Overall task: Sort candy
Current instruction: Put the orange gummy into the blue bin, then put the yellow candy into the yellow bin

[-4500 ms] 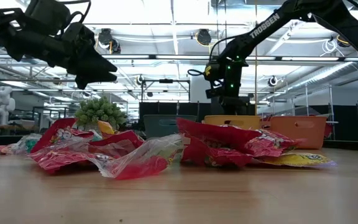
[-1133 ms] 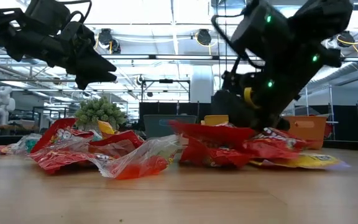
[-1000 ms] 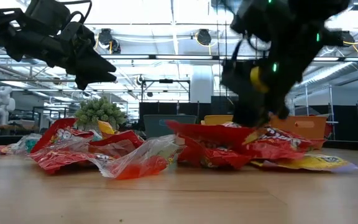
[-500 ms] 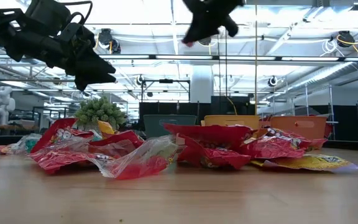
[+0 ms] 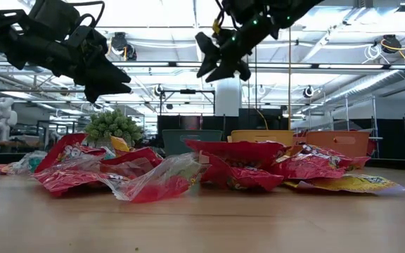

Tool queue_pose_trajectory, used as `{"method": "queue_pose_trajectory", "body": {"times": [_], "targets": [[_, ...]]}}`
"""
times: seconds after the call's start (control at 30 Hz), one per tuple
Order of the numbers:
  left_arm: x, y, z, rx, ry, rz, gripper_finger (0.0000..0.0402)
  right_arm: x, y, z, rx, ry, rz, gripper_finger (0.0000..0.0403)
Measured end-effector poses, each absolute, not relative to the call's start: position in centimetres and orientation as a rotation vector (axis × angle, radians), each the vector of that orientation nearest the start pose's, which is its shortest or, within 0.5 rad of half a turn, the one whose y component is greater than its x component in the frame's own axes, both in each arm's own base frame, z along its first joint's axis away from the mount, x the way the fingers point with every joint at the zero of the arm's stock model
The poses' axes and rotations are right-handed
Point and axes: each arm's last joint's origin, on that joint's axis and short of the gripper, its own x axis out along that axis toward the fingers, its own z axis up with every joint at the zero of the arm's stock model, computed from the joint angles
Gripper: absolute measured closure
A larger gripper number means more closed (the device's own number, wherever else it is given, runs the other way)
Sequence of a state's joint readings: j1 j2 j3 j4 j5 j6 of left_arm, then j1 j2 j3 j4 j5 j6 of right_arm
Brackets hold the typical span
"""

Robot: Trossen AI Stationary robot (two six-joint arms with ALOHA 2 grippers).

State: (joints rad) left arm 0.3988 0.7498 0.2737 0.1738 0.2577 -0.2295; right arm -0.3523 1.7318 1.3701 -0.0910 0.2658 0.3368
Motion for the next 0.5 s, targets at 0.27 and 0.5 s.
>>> {"method": "queue_pose_trajectory", "body": {"times": [0.27,0.5], "targets": [[15.3,5.7,19.6,-0.32,0.268,0.196,0.022,36.6,-14.6,30.2,0.247,0.353,-0.654,0.0148],[15.3,5.7,19.6,-0.319,0.268,0.2,0.022,36.0,-14.2,31.0,0.24,0.359,-0.65,0.0118]]}}
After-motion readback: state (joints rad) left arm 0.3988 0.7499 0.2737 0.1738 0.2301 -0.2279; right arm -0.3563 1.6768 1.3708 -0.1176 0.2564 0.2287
